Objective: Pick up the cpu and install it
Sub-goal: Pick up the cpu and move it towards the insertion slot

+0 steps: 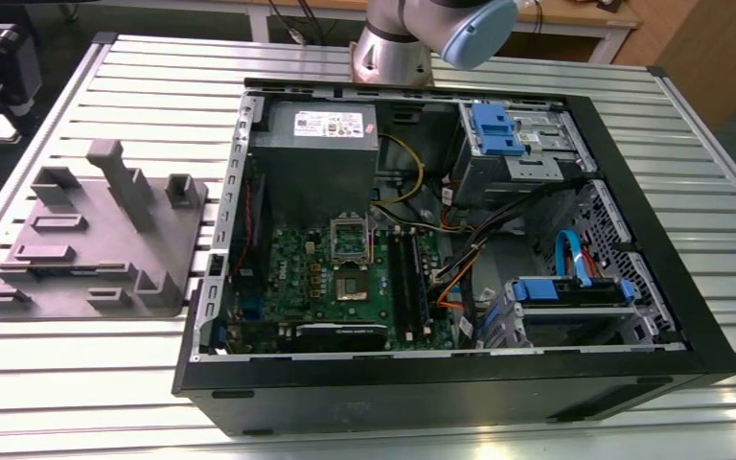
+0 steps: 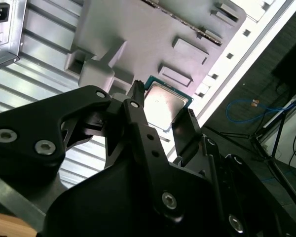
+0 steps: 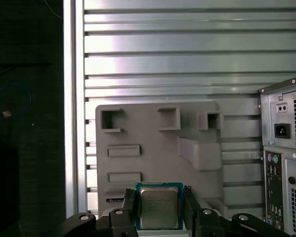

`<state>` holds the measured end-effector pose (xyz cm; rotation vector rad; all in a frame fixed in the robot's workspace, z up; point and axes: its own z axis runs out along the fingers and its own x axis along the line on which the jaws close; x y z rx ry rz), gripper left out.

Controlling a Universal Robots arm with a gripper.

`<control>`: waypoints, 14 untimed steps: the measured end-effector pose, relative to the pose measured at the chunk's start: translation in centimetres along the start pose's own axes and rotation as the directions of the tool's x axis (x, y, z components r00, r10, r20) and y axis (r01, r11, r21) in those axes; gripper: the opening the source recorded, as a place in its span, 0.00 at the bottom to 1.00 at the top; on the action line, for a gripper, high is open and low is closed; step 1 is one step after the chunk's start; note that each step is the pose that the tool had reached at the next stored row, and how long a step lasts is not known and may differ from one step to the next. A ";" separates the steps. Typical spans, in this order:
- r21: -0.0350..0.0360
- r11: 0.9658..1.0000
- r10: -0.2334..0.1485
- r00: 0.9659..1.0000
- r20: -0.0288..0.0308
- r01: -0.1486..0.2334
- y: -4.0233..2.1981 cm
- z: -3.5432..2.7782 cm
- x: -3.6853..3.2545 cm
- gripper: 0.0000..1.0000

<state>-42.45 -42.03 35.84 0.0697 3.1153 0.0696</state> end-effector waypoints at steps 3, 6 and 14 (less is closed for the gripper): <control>0.000 1.000 0.000 1.000 0.000 0.000 0.00 0.00 -0.07 0.47; 0.000 1.000 0.000 1.000 0.000 0.000 0.00 0.00 -0.09 0.47; 0.000 1.000 0.000 1.000 0.000 0.000 0.02 0.02 -0.54 0.47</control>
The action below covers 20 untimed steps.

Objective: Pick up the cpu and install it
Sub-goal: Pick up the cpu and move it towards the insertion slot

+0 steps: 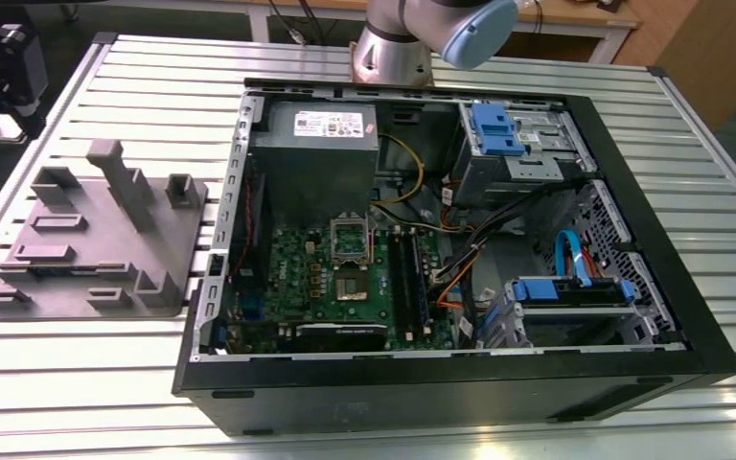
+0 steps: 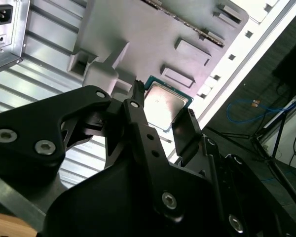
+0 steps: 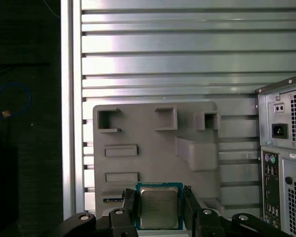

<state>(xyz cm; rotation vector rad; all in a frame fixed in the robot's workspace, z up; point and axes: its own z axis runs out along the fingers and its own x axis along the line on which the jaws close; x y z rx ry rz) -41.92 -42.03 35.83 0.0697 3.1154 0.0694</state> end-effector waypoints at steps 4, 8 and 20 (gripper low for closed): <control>0.000 1.000 0.000 1.000 -0.002 0.000 0.04 0.02 -0.86 0.47; 0.000 1.000 0.000 1.000 -0.005 0.000 0.09 0.04 -1.98 0.47; 0.000 1.000 0.001 1.000 -0.012 -0.001 0.26 0.15 -5.85 0.47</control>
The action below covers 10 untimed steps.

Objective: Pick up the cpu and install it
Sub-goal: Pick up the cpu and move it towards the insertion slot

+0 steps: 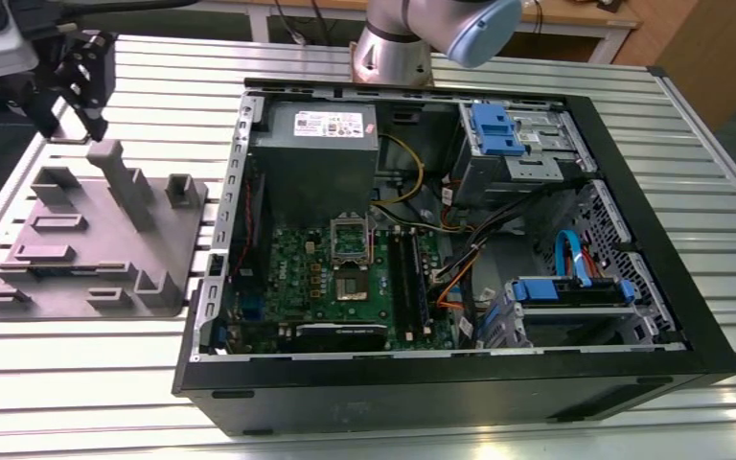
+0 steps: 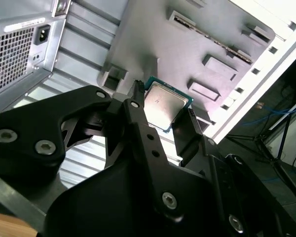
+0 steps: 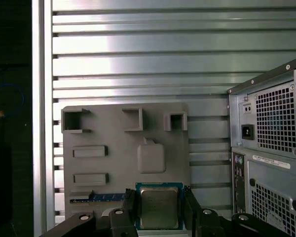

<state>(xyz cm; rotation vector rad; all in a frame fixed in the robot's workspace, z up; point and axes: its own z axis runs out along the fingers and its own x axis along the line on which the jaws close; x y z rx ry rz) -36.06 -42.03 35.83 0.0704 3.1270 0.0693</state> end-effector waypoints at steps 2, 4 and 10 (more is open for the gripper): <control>0.000 1.000 0.000 1.000 -0.001 0.000 0.03 0.01 -0.63 0.47; 0.000 1.000 0.000 1.000 -0.002 0.000 0.05 0.01 -1.24 0.47; 0.000 1.000 0.000 1.000 -0.004 0.000 0.14 0.04 -3.11 0.47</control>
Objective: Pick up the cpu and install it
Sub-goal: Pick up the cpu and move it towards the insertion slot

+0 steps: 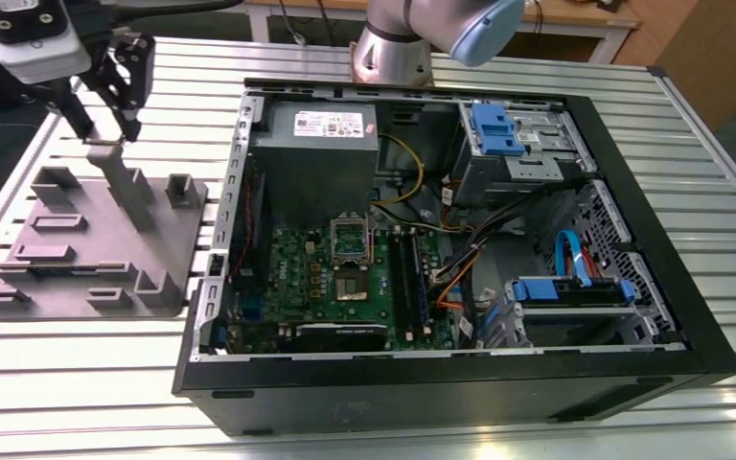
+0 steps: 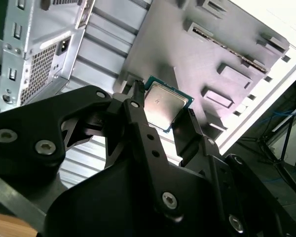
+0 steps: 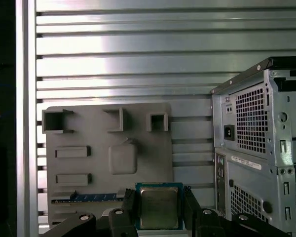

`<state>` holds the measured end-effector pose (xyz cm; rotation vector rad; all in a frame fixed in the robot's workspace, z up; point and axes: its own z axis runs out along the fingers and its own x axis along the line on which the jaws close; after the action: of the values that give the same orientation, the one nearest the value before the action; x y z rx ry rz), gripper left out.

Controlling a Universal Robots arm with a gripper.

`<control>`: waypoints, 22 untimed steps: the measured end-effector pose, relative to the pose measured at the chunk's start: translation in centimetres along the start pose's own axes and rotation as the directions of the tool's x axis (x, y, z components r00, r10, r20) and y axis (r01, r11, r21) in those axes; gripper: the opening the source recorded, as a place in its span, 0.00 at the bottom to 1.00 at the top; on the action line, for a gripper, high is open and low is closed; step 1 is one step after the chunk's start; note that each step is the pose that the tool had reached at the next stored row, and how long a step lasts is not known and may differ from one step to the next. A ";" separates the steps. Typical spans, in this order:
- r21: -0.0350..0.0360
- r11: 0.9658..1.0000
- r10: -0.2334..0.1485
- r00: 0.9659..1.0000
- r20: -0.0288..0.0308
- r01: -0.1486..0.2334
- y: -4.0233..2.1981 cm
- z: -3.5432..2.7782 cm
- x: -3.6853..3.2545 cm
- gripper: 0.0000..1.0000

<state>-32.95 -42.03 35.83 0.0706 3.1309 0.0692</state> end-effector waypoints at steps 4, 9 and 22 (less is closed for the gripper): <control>0.000 1.000 0.000 1.000 -0.002 0.000 0.06 0.02 -1.26 0.47; 0.000 1.000 0.000 1.000 -0.005 0.000 0.13 0.05 -2.92 0.47; 0.001 1.000 0.001 1.000 -0.013 -0.001 0.34 0.11 -7.56 0.47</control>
<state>-25.38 -42.03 35.80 0.0712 3.1440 0.0691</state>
